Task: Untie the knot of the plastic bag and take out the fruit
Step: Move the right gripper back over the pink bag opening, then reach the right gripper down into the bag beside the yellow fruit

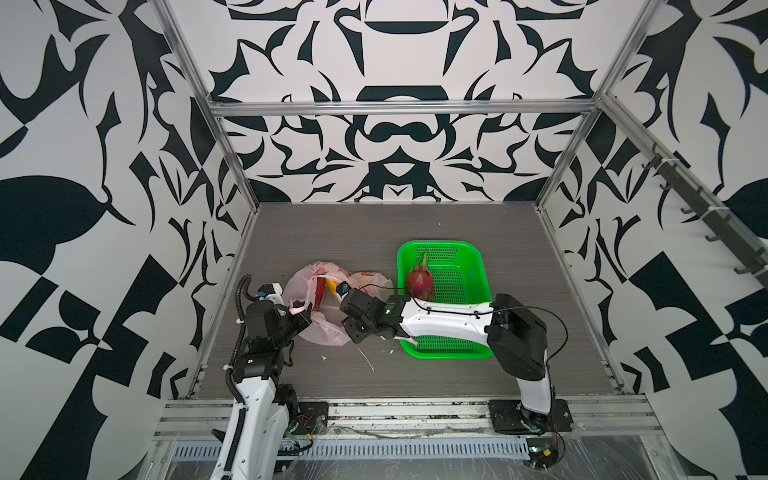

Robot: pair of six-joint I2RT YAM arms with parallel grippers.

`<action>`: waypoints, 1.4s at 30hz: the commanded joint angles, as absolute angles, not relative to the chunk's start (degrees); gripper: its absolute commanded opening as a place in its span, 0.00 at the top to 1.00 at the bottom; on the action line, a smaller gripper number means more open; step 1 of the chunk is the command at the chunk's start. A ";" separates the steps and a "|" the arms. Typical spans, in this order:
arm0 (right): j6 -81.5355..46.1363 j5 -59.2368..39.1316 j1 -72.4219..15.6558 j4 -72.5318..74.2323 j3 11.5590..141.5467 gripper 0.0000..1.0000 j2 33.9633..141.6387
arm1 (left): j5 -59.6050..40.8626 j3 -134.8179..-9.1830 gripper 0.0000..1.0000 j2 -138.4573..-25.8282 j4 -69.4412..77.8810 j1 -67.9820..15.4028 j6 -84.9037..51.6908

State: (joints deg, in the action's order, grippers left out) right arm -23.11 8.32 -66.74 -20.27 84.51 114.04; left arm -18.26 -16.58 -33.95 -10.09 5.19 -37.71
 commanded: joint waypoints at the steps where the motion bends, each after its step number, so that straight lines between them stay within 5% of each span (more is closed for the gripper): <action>1: -18.77 12.91 -67.62 -23.49 89.27 0.47 111.01 | -17.32 -15.91 1.00 -34.18 -8.85 5.36 -38.06; 15: -3.72 15.81 -65.96 -32.16 109.16 0.42 118.38 | -19.90 -19.00 1.00 -36.71 -5.41 5.36 -36.87; 42: -6.06 3.75 -58.48 -45.46 127.89 0.36 128.92 | -23.47 -23.30 1.00 -45.42 1.66 5.27 -35.36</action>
